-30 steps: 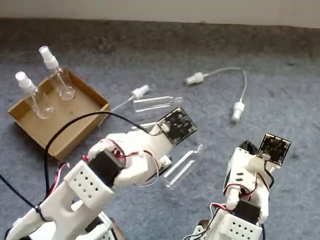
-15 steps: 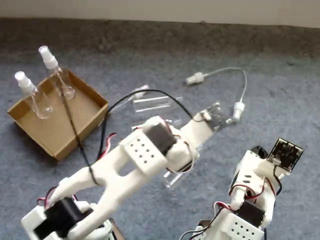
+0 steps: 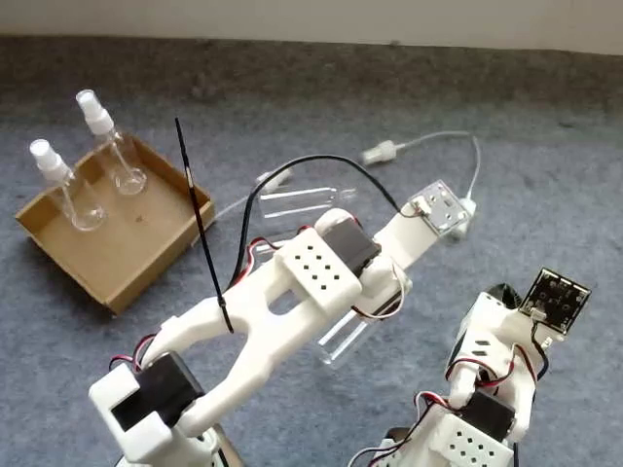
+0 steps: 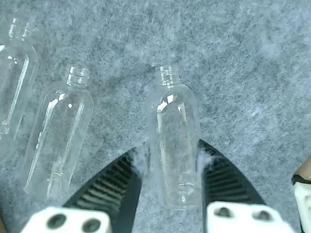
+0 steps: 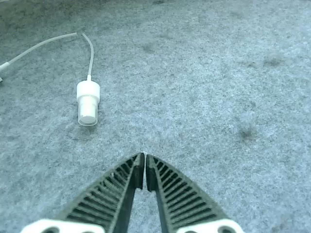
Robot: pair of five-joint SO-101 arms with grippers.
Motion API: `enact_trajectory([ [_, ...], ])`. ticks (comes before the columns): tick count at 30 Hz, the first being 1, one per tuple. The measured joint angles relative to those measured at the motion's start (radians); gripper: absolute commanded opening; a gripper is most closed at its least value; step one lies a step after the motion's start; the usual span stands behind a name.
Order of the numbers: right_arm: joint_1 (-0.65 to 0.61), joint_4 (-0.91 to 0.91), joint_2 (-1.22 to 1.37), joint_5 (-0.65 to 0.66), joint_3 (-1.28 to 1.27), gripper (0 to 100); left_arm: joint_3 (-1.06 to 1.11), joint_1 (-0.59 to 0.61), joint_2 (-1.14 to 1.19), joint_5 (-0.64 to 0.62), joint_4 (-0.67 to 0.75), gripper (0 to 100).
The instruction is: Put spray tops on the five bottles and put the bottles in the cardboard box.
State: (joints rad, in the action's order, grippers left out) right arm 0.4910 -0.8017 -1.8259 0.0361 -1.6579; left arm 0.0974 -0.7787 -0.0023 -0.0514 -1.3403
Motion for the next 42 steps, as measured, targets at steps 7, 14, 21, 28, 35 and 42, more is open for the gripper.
enact_trajectory([
  [7, 0.000, 0.000, 0.000, 0.000, 0.000, 0.6, -0.002, -0.002, 0.009, -0.003, -0.002, 23],
  [14, 0.000, 0.000, 0.000, 0.000, -0.006, 0.6, 0.081, 0.000, 0.012, -0.003, -0.002, 33],
  [21, 0.000, 0.000, 0.000, 0.000, -0.008, 0.6, 0.157, -0.002, 0.012, -0.003, 0.091, 33],
  [28, 0.000, 0.000, 0.000, 0.000, -0.008, 0.6, 0.288, 0.000, 0.012, 0.092, 0.278, 33],
  [35, 0.000, 0.000, 0.000, 0.000, -0.008, 0.6, 0.310, 0.002, 0.012, 0.106, 0.334, 36],
  [42, 0.000, 0.000, 0.000, 0.000, -0.008, 0.6, 0.295, -0.002, 0.152, 0.107, 0.338, 38],
])
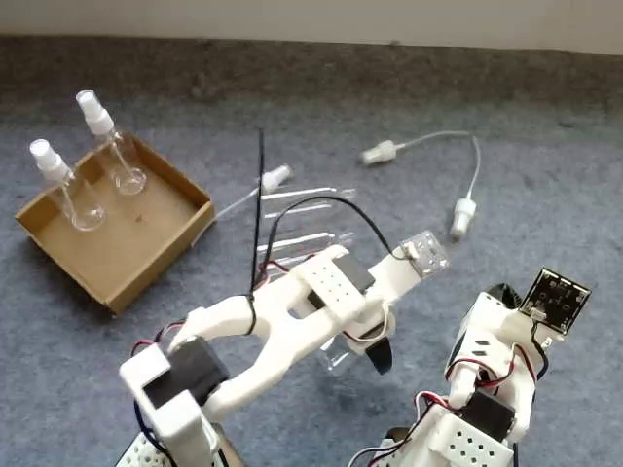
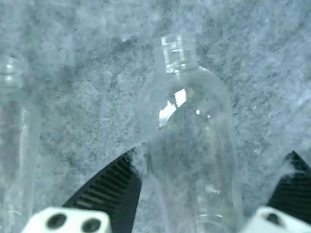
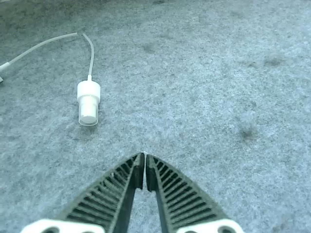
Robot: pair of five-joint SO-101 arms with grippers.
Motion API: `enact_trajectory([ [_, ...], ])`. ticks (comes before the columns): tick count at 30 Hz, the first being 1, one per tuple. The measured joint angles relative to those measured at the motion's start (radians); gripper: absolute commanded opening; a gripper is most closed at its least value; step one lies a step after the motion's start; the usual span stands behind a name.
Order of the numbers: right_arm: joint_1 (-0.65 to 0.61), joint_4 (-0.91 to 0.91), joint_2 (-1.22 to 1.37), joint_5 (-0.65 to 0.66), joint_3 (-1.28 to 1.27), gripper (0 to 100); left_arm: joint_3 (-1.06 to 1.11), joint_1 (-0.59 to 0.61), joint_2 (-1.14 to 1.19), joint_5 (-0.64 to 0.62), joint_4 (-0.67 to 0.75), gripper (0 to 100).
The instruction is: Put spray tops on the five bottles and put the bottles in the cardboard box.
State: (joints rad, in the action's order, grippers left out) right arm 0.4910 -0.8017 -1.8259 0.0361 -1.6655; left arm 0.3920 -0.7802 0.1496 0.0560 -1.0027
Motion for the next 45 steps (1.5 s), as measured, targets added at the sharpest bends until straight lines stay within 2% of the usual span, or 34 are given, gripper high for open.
enact_trajectory([
  [8, 0.000, 0.000, 0.000, 0.000, 0.000, 0.6, -0.103, 0.031, 0.106, 0.003, -0.005, 28],
  [21, 0.000, 0.000, 0.000, 0.000, -0.002, 0.6, -0.106, 0.031, 0.095, 0.051, -0.009, 28],
  [34, 0.000, 0.000, 0.000, 0.000, -0.002, 0.6, -0.106, 0.037, -0.285, 0.051, -0.203, 28],
  [42, 0.000, 0.000, 0.000, 0.000, -0.002, 0.6, -0.106, 0.155, -0.430, 0.051, -0.242, 28],
  [45, 0.000, 0.000, 0.000, 0.000, -0.002, 0.6, -0.100, 0.152, -0.430, 0.078, -0.247, 28],
])
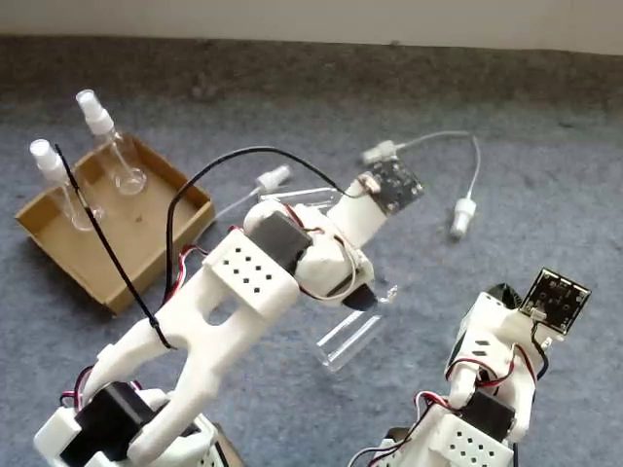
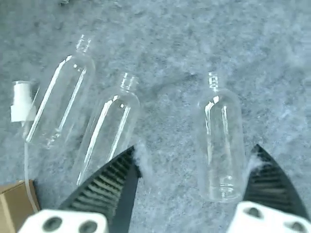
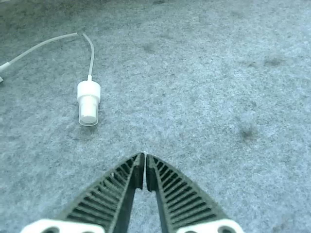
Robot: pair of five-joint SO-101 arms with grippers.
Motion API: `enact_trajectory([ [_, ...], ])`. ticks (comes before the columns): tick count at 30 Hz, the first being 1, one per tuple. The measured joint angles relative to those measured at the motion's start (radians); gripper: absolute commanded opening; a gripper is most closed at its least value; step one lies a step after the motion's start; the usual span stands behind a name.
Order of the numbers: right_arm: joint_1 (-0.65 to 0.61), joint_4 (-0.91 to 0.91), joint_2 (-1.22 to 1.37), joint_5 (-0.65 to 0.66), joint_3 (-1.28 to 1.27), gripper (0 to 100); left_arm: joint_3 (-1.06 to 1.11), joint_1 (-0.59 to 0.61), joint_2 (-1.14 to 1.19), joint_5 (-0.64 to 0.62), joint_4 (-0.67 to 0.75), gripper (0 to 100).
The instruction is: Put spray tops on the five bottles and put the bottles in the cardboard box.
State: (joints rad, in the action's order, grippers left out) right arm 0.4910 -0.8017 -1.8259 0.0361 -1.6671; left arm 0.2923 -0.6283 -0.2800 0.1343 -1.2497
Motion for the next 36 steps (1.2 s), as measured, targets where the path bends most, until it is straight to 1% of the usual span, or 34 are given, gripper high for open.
enact_trajectory([
  [3, 0.000, 0.000, 0.000, 0.000, 0.000, 0.6, 0.023, -0.023, 0.044, 0.017, 0.006, 28],
  [9, 0.000, 0.000, 0.000, 0.000, 0.000, 0.6, 0.023, -0.054, 0.219, 0.017, 0.160, 28],
  [12, 0.000, 0.000, 0.000, 0.000, 0.000, 0.6, 0.023, -0.049, 0.305, 0.017, 0.201, 28],
  [22, -0.020, 0.000, 0.000, 0.000, 0.000, 0.6, -0.054, -0.052, 0.417, 0.017, 0.201, 28],
  [27, -0.025, 0.000, 0.000, 0.000, 0.000, 0.6, -0.057, -0.123, 0.445, -0.002, 0.201, 28],
  [32, -0.025, 0.000, 0.000, 0.000, 0.000, 0.6, -0.057, -0.118, 0.520, -0.005, 0.201, 28],
  [36, -0.031, 0.000, 0.000, 0.000, 0.000, 0.6, -0.058, -0.126, 0.589, -0.005, 0.272, 28],
])
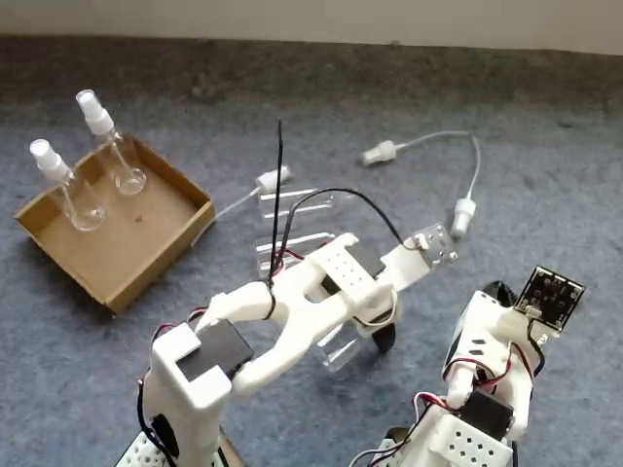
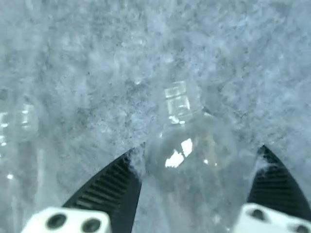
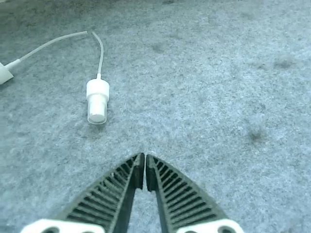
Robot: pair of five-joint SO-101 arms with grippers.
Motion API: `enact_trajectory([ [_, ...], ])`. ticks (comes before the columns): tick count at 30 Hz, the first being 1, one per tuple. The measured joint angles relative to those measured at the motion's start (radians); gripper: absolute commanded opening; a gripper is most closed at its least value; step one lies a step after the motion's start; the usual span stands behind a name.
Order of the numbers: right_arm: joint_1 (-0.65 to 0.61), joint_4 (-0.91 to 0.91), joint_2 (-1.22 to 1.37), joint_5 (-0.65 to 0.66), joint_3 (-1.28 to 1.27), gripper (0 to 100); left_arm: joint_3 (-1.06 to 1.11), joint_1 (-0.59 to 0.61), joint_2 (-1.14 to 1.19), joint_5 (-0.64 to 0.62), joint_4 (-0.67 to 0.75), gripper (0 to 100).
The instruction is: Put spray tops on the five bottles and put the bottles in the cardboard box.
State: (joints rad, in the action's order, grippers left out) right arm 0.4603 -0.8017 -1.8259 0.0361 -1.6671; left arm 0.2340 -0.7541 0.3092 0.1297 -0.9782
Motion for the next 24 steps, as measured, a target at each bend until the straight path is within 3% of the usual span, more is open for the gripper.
enact_trajectory([
  [7, 0.000, 0.000, 0.000, 0.000, 0.000, 0.6, -0.008, 0.003, 0.031, -0.002, 0.018, 18],
  [18, 0.000, 0.000, 0.000, 0.000, 0.000, 0.6, -0.009, -0.002, 0.031, -0.003, 0.018, 22],
  [24, 0.000, 0.000, 0.000, 0.000, 0.000, 0.6, -0.009, -0.002, 0.031, -0.003, 0.018, 15],
])
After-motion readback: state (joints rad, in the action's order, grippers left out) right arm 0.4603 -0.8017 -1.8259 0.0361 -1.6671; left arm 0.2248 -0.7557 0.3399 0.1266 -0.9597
